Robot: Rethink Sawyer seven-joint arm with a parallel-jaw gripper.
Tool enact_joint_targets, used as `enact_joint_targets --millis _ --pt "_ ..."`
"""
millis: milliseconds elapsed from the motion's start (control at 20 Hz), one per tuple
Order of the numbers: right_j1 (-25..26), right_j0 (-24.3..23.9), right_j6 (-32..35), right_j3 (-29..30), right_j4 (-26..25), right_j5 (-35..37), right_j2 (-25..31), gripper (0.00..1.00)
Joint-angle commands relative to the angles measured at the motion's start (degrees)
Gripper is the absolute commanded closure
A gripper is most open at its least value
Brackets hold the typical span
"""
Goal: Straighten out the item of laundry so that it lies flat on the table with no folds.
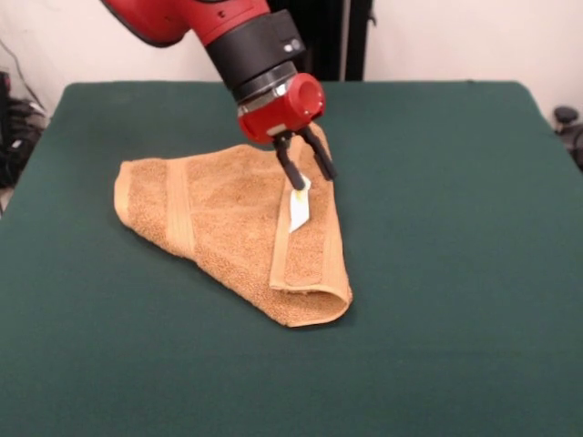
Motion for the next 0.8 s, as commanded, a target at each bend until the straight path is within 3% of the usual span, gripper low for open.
enact_joint_targets --millis 50,450,800 --pt "-4.6 1.9 4.2 -6.8 1.3 8.8 -1.0 0.00" --pt "-5.4 0.2 1.0 -9.8 -0.1 15.2 -1.1 0.00" --pt "3.8 -1.7 -1.0 -14.3 -5.9 10.5 0.5 0.00"
